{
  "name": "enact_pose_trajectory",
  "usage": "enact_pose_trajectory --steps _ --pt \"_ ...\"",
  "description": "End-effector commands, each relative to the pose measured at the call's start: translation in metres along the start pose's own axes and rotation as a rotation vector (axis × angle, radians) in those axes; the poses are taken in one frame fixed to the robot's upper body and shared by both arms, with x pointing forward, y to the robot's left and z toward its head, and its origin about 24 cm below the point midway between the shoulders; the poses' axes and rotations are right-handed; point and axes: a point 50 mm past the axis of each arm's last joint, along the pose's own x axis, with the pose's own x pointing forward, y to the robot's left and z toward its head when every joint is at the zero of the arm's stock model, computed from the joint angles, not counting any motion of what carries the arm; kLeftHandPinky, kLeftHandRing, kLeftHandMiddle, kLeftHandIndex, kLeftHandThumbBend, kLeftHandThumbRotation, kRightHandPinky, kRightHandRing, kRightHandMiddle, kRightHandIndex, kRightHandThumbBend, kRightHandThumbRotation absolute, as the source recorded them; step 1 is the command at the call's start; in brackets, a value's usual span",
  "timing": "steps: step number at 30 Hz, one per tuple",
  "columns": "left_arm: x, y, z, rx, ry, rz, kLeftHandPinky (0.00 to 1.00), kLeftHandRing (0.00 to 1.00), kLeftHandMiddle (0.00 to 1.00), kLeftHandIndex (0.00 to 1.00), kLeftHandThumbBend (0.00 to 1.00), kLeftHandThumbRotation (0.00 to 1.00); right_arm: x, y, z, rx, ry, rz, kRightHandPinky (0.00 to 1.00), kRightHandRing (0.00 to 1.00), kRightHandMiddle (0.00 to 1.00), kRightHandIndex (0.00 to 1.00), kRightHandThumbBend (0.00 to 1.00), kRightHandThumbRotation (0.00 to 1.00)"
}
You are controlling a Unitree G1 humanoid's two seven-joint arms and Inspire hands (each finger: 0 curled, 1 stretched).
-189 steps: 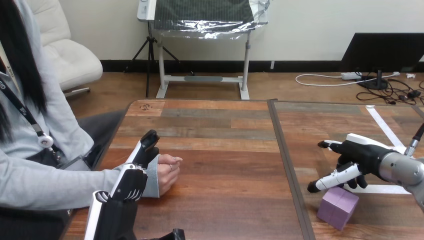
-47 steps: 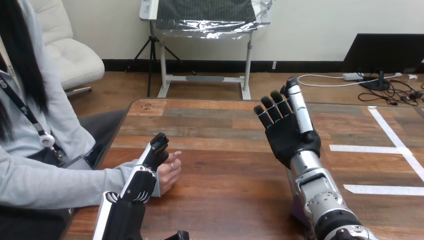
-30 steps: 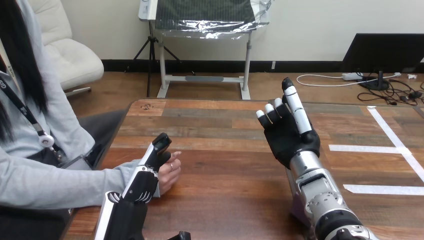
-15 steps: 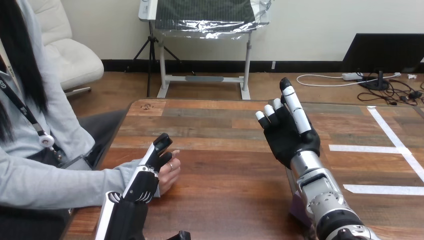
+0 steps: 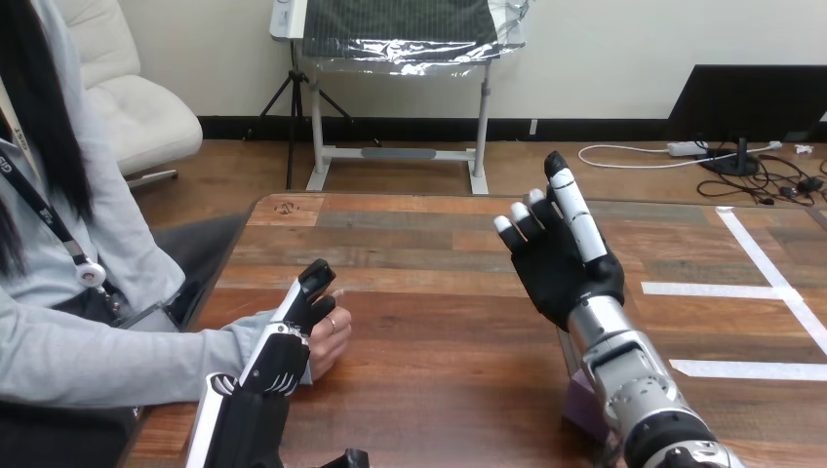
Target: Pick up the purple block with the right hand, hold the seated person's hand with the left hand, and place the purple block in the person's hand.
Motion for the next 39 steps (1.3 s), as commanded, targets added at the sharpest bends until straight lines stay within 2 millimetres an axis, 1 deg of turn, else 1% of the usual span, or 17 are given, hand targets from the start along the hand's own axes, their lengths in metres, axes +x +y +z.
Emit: enact_pose_trajectory --steps 1,2,3,4,11,17,24,31,39 --pt "0.014 0.001 0.001 0.005 -0.060 -0.001 0.93 0.96 0.96 0.91 1.00 0.64 0.006 0.011 0.020 -0.097 -0.037 0.134 0.85 0.86 0.86 0.85 0.95 0.43" --pt "0.014 0.001 0.001 0.006 -0.060 -0.001 0.92 0.96 0.96 0.91 1.00 0.64 0.005 0.011 0.020 -0.104 -0.038 0.142 0.91 0.91 0.91 0.91 0.97 0.49" --pt "0.014 0.001 0.001 0.008 -0.060 -0.001 0.92 0.96 0.96 0.91 1.00 0.64 0.005 0.012 0.020 -0.111 -0.038 0.148 0.91 0.91 0.91 0.91 0.97 0.49" --pt "0.014 0.001 0.001 0.008 -0.060 -0.001 0.92 0.96 0.96 0.91 1.00 0.65 0.005 0.012 0.021 -0.114 -0.038 0.151 0.94 0.95 0.94 0.94 0.98 0.53" --pt "0.014 0.001 0.001 0.016 -0.066 0.008 0.91 0.94 0.95 0.91 1.00 0.66 0.005 0.013 0.024 -0.131 -0.036 0.181 0.99 0.99 0.99 0.99 1.00 0.61" --pt "0.013 0.000 0.001 0.013 -0.062 0.007 0.90 0.94 0.95 0.91 1.00 0.66 0.005 0.012 0.028 -0.183 -0.030 0.174 1.00 1.00 1.00 1.00 1.00 0.63" --pt "0.014 0.000 0.001 0.011 -0.064 0.004 0.91 0.95 0.96 0.91 1.00 0.66 0.004 0.012 0.031 -0.295 -0.031 0.163 1.00 1.00 1.00 1.00 1.00 0.65" --pt "0.014 0.000 0.001 0.009 -0.064 0.012 0.93 0.95 0.95 0.91 1.00 0.65 0.004 0.013 0.036 -0.369 -0.036 0.163 1.00 1.00 1.00 1.00 1.00 0.68" --pt "0.013 -0.001 0.001 0.004 -0.060 0.014 0.93 0.95 0.95 0.91 1.00 0.64 0.001 0.014 0.047 -0.496 -0.069 0.149 1.00 1.00 1.00 1.00 1.00 0.68"
